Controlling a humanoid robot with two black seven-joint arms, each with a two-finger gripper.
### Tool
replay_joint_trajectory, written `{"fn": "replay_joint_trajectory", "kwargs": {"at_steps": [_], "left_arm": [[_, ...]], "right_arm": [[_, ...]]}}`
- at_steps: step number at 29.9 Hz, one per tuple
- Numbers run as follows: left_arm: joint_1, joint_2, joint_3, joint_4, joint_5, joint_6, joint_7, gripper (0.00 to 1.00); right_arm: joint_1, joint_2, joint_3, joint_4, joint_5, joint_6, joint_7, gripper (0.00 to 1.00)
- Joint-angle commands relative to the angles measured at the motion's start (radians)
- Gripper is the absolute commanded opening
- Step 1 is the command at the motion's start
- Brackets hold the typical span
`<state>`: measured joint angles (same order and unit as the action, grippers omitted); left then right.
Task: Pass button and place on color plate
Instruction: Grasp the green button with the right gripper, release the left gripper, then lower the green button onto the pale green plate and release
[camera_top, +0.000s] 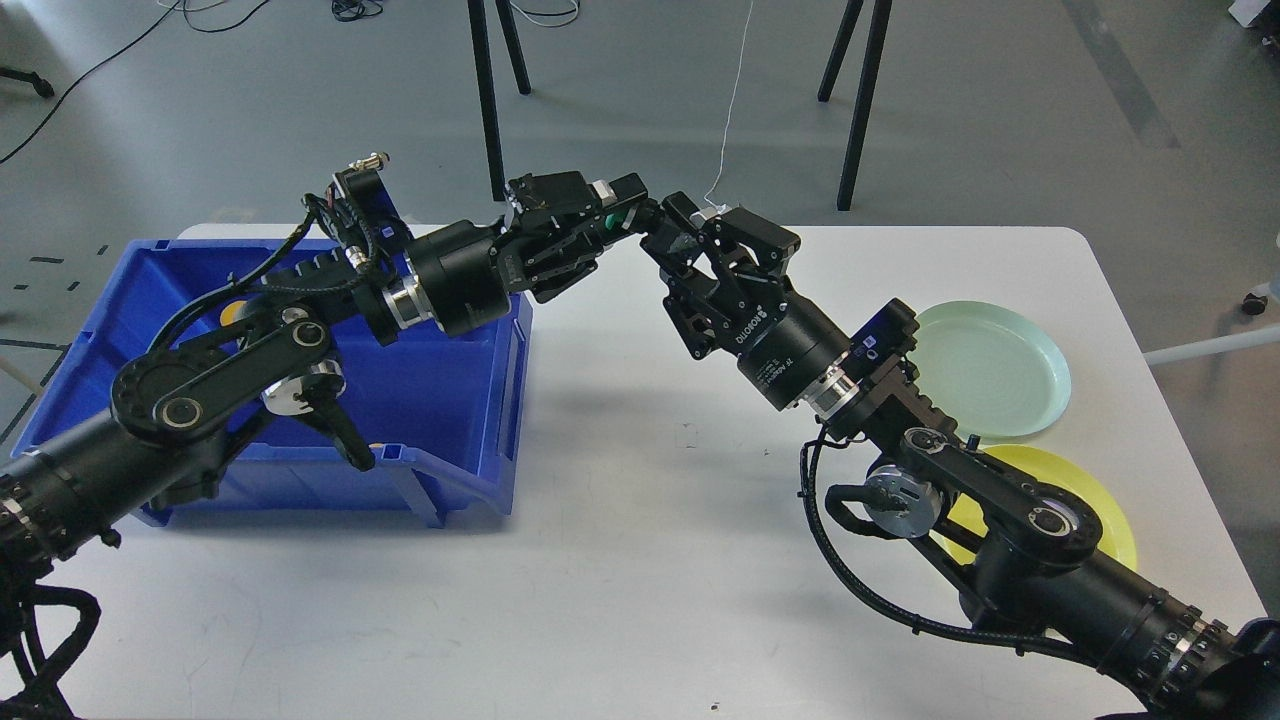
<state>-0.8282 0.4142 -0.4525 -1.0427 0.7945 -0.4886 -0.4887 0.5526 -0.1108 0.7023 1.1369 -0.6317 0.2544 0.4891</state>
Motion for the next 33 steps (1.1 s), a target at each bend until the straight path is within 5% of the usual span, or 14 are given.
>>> {"fn": "replay_joint_trajectory", "kwargs": {"at_steps": [1, 3, 6, 11, 18, 25, 33], "left_arm": [[0.000, 0.000, 0.001, 0.001, 0.002, 0.000, 0.000, 0.21], [0.000, 0.000, 0.001, 0.001, 0.002, 0.000, 0.000, 0.31], [0.001, -0.002, 0.001, 0.001, 0.002, 0.000, 0.000, 0.71], [0.003, 0.000, 0.001, 0.001, 0.000, 0.000, 0.000, 0.83], [0.008, -0.002, 0.001, 0.003, -0.005, 0.000, 0.000, 0.92], [0.015, -0.002, 0.000, 0.004, -0.008, 0.000, 0.000, 0.92], [0.015, -0.003, 0.000, 0.004, -0.008, 0.000, 0.000, 0.92]], "right_arm": [[0.001, 0.002, -0.001, 0.000, 0.000, 0.002, 0.000, 0.01], [0.001, 0.000, -0.001, 0.000, 0.000, -0.001, 0.000, 0.01], [0.001, 0.002, -0.003, 0.001, 0.000, -0.006, 0.000, 0.00], [0.001, -0.001, -0.009, 0.004, 0.000, -0.009, 0.000, 0.00], [-0.013, -0.038, 0.000, 0.014, 0.001, -0.030, 0.000, 0.00], [-0.138, -0.335, 0.144, 0.087, 0.003, -0.049, 0.000, 0.00], [-0.204, -0.497, 0.163, -0.133, -0.013, -0.063, 0.000, 0.01]]}}
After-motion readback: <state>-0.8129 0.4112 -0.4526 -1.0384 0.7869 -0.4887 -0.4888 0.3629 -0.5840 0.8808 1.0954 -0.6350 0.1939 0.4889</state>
